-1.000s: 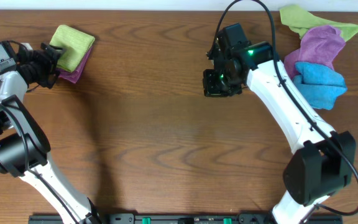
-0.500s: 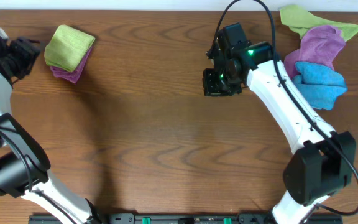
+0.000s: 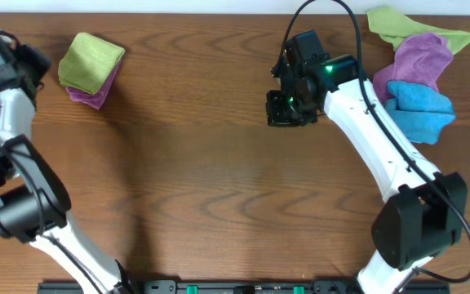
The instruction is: Fold the cloth
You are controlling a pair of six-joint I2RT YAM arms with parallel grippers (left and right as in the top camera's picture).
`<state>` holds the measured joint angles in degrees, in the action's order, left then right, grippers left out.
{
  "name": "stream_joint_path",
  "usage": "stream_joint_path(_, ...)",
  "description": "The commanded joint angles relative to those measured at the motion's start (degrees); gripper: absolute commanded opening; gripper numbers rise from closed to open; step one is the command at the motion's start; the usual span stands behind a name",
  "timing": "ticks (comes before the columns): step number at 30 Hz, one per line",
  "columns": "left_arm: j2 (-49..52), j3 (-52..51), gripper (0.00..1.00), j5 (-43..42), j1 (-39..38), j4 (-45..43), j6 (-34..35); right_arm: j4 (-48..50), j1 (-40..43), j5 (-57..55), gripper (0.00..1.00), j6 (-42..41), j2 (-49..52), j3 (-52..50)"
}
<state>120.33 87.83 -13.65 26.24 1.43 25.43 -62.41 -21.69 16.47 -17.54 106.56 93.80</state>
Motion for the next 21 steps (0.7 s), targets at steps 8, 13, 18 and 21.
stream_joint_path(8,5.2,0.4,0.06,4.0,-0.1,-0.1,-0.8,-0.1,-2.1,0.0,0.02,-0.7,-0.5,0.6)
stream_joint_path(13,5.9,0.4,0.06,3.6,-0.1,1.5,-0.7,0.0,-2.5,0.0,0.02,-0.7,-0.5,0.6)
stream_joint_path(18,7.5,0.4,0.06,2.6,-0.1,3.1,-0.6,0.0,-2.8,0.0,0.02,-0.7,-0.5,0.6)
stream_joint_path(21,7.9,0.4,0.06,0.9,-0.1,4.0,-0.6,0.1,-2.8,0.0,0.01,-0.7,-0.5,0.6)
